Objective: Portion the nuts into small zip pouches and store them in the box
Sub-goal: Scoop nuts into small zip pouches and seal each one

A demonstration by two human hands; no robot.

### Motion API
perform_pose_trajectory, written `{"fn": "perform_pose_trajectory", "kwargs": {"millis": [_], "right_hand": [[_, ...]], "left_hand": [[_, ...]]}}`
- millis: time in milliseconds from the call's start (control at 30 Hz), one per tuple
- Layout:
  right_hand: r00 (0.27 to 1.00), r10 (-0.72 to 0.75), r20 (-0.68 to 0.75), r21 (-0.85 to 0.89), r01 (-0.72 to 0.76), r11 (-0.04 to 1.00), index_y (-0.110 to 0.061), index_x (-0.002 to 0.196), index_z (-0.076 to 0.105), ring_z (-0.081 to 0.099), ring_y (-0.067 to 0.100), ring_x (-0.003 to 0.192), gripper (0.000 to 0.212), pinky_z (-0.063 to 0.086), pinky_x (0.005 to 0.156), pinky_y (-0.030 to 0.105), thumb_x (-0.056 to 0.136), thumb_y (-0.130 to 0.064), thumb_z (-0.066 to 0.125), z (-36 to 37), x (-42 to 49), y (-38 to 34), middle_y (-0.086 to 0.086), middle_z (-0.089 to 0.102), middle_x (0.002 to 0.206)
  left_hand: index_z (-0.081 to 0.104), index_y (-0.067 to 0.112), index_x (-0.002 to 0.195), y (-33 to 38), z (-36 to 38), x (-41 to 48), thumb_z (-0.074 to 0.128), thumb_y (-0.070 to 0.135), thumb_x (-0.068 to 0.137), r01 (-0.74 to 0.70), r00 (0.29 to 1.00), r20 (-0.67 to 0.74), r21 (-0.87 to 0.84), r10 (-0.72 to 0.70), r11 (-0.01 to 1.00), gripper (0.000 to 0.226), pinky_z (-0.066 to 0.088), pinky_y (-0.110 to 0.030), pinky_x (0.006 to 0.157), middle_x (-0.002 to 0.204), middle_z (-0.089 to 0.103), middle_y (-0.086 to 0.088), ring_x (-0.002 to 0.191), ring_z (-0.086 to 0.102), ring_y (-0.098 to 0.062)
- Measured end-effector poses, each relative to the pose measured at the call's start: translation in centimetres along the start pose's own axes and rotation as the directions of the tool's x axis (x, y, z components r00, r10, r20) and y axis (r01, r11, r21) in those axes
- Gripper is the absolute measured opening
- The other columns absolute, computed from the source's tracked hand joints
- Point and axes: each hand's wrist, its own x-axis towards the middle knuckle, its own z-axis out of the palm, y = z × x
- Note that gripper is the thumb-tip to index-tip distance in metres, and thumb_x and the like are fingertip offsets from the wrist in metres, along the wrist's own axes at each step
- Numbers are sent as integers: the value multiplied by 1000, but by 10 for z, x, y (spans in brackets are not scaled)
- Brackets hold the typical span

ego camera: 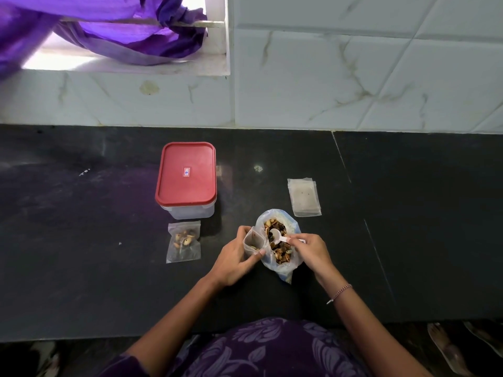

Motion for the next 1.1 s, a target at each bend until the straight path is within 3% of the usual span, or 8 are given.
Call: {"fn": "perform_pose_trajectory", "kwargs": {"millis": [67,233,333,433,733,900,1000,1100], "right_hand": [[1000,14,15,34,-14,999,-18,110,71,59,6,95,23,44,69,14,90,-23,61,-1,-1,1,1,67,117],[976,-206,-70,-410,160,898,-24,114,69,65,12,96,27,52,75,24,92,-33,57,12,-11,-7,-3,70,108],[997,-73,-38,-166,66,984,-20,112,70,63,11,99,25,50,80,23,91,-28,60,7,-7,-4,-1,69,112],[997,70,11,91,-71,993,-17,107,71,61,6,90,21,47,70,19,89,-23,62,-2,-7,0,1,68,110],[970,232,72,350,-242,905,-16,109,67,47,6,75,22,35,58,22,89,-23,63,-18,-16,3,-5,56,88],[965,236,115,476,-262,839,-14,103,68,39,5,58,18,30,49,19,88,-22,65,-21,-20,0,-3,46,65],[975,153,160,572,-218,790,-8,103,68,40,2,43,17,32,38,12,89,-17,63,-22,-28,-10,-6,41,53],[983,36,180,542,-130,830,-9,96,71,37,1,43,14,29,42,12,89,-18,62,-20,-42,-28,-7,40,52]], "left_hand": [[36,32,119,2,0,0,48,61,86,-15,1000,8,-3,15,1000,45,50,-23,82,106,60,17,95,60,1],[39,29,119,4,4,1,48,62,85,-49,999,12,-5,49,999,48,51,-30,81,105,62,12,92,61,-4],[38,30,119,4,4,1,47,64,84,-43,999,10,-8,43,999,50,51,-31,81,105,62,14,92,61,-3],[37,33,117,5,3,-1,48,63,84,-41,999,-4,-19,41,999,46,52,-31,80,105,61,15,91,62,-4],[41,28,119,5,-2,-5,54,58,84,-44,992,-117,-36,40,998,47,53,-36,83,109,61,12,97,61,-6],[42,27,120,2,-6,-4,55,59,83,-37,986,-164,11,38,999,51,52,-35,85,113,59,10,101,59,-5],[41,26,122,4,-8,0,56,58,83,-43,982,-179,76,56,996,52,52,-32,86,115,58,8,102,57,-4],[42,24,123,6,-9,5,57,55,84,-53,976,-200,135,80,989,53,49,-27,86,117,58,7,103,55,-5]]}}
